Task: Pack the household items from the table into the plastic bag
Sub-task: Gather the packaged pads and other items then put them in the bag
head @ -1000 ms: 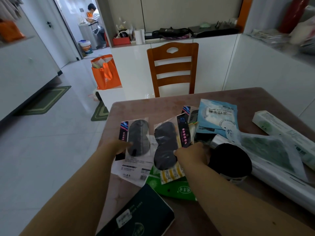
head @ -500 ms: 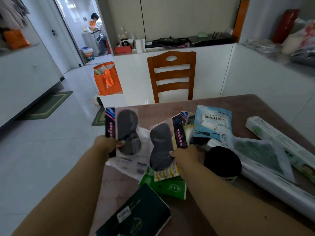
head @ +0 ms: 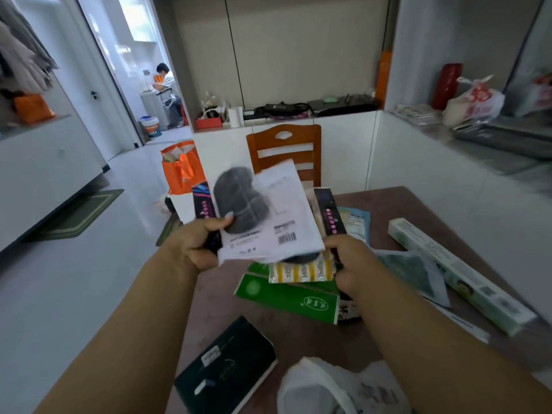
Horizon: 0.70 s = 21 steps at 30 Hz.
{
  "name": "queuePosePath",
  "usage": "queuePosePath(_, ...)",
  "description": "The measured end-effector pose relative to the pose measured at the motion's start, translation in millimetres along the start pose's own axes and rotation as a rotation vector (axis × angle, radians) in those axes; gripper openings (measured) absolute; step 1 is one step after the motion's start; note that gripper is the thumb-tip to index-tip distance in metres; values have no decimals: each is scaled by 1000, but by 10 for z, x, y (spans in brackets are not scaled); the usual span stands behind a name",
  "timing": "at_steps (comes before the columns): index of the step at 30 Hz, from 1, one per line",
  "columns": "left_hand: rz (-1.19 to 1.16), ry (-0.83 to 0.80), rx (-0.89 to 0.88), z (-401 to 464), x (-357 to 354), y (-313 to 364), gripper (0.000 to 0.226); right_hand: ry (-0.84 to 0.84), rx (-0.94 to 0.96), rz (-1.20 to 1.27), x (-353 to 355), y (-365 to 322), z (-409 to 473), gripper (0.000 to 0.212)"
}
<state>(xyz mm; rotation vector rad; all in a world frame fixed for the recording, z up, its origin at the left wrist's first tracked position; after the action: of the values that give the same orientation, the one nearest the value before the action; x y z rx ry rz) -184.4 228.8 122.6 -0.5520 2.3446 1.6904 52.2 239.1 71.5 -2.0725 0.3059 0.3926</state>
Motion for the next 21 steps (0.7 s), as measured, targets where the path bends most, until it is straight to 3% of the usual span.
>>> queuePosePath(1,20,-27,2,-59,-83,-69,20,-35,9,43,72,-57,-85,36)
queuePosePath(4,79,-74,8,-194,-279,-244,50,-121,26,125,246,-174,-326,38)
queuePosePath(9,216,-88,89,-439,-627,-526,22,-214,26,180,367,-136,-620,46)
queuePosePath(11,344,-117,126,-574,-791,-575,20,-287,12,178,342,-135,-762,48)
queuePosePath(14,522,-190,147,-786,-1053,-542,50,-369,46,113,356,-233,-965,57)
queuePosePath(21,908,-258,39,-1333,-1733,-466,57,-160,99,-220,813,-551,-1465,70)
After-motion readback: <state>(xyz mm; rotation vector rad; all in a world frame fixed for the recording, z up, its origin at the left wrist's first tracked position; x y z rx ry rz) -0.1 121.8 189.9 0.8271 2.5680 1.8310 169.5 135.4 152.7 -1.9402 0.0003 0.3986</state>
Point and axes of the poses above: each hand's wrist, its own z-axis towards the middle knuckle, its own x-axis out of the back of the hand, y = z × x, the point moved 6 cm from there along z, towards the middle knuckle, and after that the axes turned 4 degrees about -y, right-handed, at the moved point
